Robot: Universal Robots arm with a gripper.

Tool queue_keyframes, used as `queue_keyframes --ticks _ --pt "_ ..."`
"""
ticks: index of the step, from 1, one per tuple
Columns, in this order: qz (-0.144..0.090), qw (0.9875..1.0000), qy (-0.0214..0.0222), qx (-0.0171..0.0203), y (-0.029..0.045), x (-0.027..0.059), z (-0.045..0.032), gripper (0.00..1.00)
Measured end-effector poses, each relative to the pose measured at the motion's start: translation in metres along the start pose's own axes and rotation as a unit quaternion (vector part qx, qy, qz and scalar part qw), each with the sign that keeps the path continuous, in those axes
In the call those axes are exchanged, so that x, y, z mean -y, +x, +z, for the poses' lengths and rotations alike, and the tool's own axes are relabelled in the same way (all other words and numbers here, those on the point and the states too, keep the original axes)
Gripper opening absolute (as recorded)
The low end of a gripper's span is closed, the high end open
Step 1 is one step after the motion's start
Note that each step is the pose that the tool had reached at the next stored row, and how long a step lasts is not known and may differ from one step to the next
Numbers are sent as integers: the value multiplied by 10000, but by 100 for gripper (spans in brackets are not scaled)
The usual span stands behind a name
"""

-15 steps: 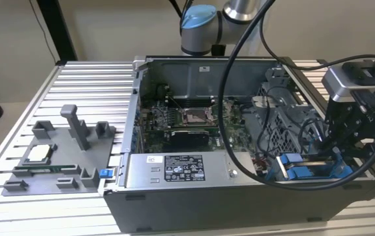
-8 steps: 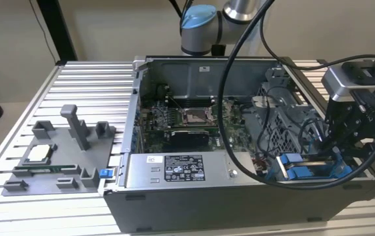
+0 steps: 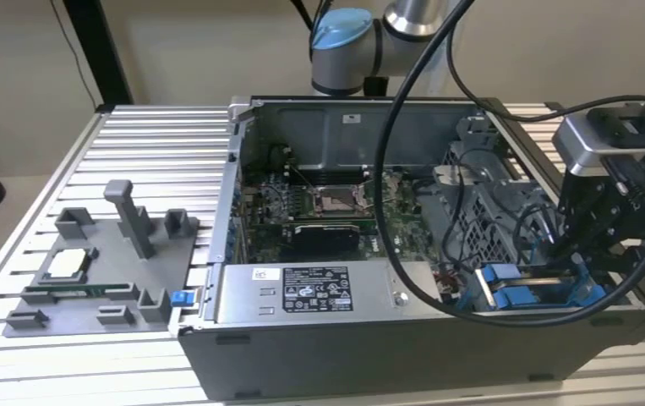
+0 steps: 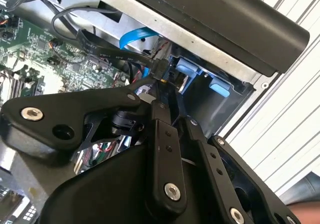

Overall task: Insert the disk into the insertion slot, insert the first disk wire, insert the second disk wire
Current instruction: 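Insert the first disk wire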

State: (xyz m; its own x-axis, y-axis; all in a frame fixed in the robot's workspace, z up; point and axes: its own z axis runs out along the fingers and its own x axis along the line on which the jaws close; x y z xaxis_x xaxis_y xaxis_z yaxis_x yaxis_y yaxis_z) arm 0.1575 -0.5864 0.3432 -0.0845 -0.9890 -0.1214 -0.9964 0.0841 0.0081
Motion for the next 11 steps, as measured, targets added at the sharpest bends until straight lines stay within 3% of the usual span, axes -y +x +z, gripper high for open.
queue_keyframes --ticks 11 --pt "-7 10000 -5 0 -9 -1 17 0"
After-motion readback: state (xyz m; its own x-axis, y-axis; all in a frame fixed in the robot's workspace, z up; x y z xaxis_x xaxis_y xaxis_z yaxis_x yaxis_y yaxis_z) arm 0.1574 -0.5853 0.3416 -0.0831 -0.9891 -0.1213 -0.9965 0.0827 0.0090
